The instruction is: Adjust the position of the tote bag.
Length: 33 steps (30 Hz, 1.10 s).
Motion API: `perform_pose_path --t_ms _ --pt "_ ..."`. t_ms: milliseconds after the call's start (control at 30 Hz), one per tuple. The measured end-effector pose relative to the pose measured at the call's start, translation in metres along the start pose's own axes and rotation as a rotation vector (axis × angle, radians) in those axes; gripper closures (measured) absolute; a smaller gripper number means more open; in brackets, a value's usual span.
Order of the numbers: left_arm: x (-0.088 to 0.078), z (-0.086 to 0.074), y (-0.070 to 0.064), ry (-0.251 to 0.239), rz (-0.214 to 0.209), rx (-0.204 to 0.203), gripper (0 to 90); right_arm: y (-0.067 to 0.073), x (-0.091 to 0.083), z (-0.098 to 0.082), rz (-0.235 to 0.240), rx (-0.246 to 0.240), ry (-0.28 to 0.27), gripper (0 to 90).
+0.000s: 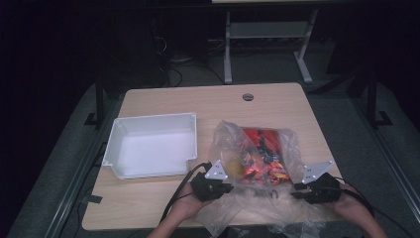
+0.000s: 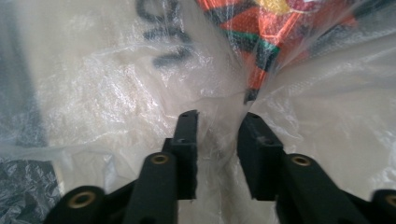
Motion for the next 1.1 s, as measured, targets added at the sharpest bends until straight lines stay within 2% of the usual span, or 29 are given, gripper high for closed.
perform_pose_path --t_ms 33,67,100,133,267,400,800,933,1100 --pt "0.0 0.0 0.0 0.0 0.0 0.0 90.0 0.0 0.0 0.0 0.0 0.0 0.0 70.9" --pt "-0.003 0.0 0.002 0.004 0.006 0.01 90.0 0.0 0.0 -0.001 0.008 -0.004 -0.002 77.0" --pt "-0.003 0.0 0.002 0.004 0.006 0.01 90.0 0.0 0.0 -0.001 0.008 -0.004 -0.002 77.0" --pt "-0.004 -0.001 0.002 0.002 0.009 0.005 90.0 0.0 0.0 -0.001 0.006 -0.009 -0.006 82.8" --pt "-0.008 -0.002 0.003 -0.012 0.019 -0.006 90.0 0.002 0.0 -0.001 -0.003 -0.028 0.007 88.3" --pt "-0.011 -0.002 0.005 -0.012 0.024 0.0 90.0 0.003 -0.003 0.0 -0.004 -0.029 0.007 88.9" --pt "-0.024 0.007 0.003 -0.043 0.018 0.012 90.0 0.001 -0.033 -0.002 -0.016 -0.027 -0.084 88.9" --pt "-0.027 0.009 0.004 -0.046 0.02 0.018 90.0 0.001 -0.04 -0.002 -0.024 -0.019 -0.1 89.0" --pt "-0.03 0.013 0.005 -0.06 0.026 0.014 90.0 -0.001 -0.048 0.001 -0.042 -0.036 -0.113 89.0"
Point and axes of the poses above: each handheld gripper's, and its own axes: x roughly forward along the jaws, z roughly out of its top, y roughly to its left, the point moved 1 cm from there along x, roughly forward along the jaws, and after that the axes turned 5 degrees about x, right-handed, at the moved point
